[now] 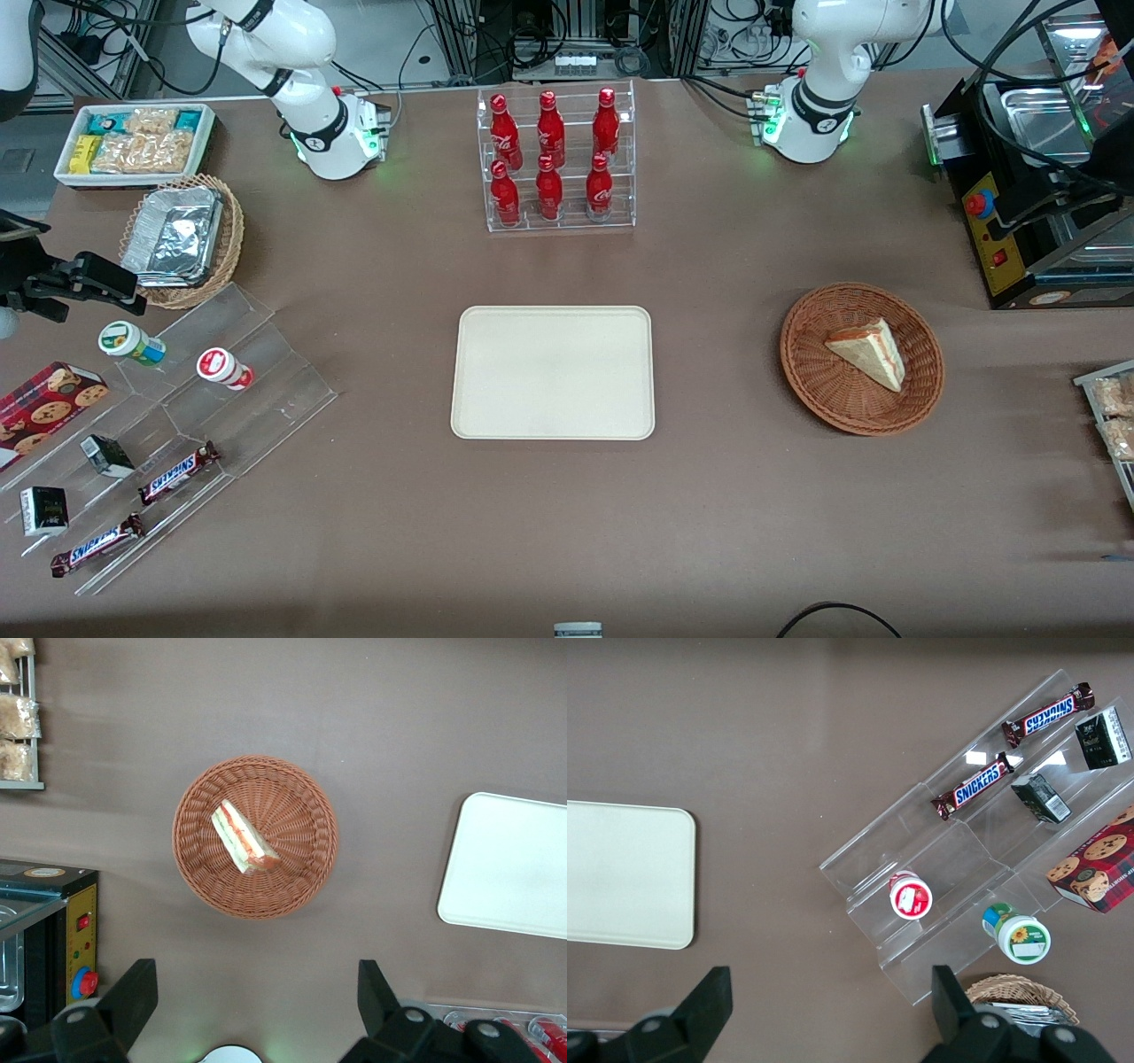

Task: Place sandwich from basket to tray
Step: 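Move the left gripper toward the wicker basket with the sandwich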

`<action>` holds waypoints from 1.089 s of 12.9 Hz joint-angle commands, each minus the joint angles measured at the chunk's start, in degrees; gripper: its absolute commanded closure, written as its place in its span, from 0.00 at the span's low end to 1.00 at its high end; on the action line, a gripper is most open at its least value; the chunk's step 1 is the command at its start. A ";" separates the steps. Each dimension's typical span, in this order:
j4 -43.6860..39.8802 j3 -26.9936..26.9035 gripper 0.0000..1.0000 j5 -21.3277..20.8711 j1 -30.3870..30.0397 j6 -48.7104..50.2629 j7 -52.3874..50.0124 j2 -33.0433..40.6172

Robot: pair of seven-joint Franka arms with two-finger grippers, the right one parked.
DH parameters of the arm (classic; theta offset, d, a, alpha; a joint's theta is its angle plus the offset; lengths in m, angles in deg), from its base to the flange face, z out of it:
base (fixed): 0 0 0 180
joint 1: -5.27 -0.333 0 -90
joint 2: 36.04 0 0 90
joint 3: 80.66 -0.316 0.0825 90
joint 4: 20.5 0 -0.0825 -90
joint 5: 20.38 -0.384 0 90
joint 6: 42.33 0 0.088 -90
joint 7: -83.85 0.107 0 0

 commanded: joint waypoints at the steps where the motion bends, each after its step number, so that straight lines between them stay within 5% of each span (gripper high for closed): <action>1: -0.17 1.15 0.00 -1.52 0.65 1.36 0.30 0.39; 8: 12.19 0.63 0.00 -3.73 -0.57 -1.52 -11.18 0.21; 14: 41.95 0.45 0.00 -4.45 -0.66 -32.49 -36.76 6.43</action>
